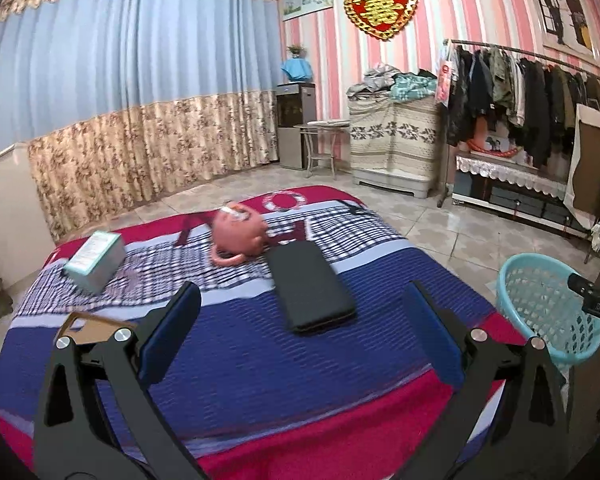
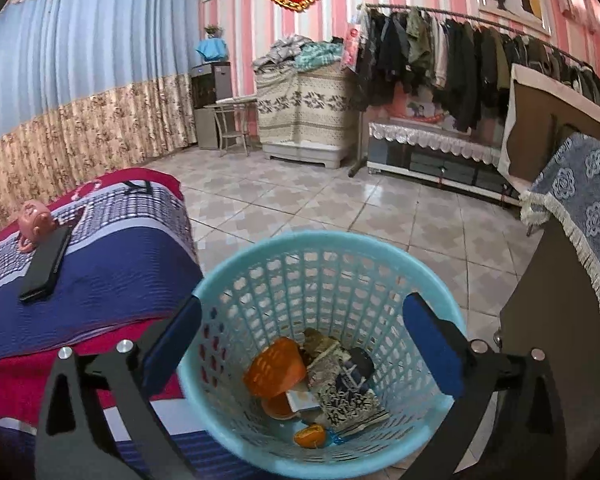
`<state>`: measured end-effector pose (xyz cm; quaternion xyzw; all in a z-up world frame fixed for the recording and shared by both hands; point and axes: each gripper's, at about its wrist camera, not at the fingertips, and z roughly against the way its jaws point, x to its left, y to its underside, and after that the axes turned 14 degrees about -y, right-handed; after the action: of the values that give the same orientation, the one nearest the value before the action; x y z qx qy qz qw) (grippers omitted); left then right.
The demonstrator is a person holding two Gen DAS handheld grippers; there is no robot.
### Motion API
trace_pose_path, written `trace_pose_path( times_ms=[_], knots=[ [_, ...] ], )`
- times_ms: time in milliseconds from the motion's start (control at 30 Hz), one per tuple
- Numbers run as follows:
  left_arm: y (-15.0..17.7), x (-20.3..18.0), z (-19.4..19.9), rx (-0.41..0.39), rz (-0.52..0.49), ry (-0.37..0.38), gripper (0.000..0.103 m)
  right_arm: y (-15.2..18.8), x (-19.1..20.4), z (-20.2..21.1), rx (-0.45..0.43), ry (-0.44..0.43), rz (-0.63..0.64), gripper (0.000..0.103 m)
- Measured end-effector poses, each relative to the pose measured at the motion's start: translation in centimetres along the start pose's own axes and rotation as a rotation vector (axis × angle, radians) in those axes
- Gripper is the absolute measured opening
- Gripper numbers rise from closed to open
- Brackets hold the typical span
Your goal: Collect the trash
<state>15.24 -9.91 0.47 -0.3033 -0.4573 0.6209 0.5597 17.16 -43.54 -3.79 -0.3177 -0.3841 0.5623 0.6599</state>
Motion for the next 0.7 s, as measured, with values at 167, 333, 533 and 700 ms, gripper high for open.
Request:
trace_pose_path(
  times_ms=[167,333,533,700],
  knots=[
    [0.9,4.1,2.7,-0.012,0.04,-0.002,0.097,-0.1,3.3,2.0,-0.038,-0.025,0.091,0.098],
    [1.8,6.9,5.1,-0.019,0.012,-0.06,0.098,0.1,7.0,4.4,-0.076,-0.122,0.108,0.098],
    [3.5,9.7,6.1,0.011,0.054,-0.102,0.098,2.2,11.9,6.6,-0.049,-0.167,0.197,0.098],
    [4.4,10.4,6.5,0.019,0.047,-0.116,0.098,4.2,14.6,9.4,-0.053,-0.234,0.171,0.098]
  ],
)
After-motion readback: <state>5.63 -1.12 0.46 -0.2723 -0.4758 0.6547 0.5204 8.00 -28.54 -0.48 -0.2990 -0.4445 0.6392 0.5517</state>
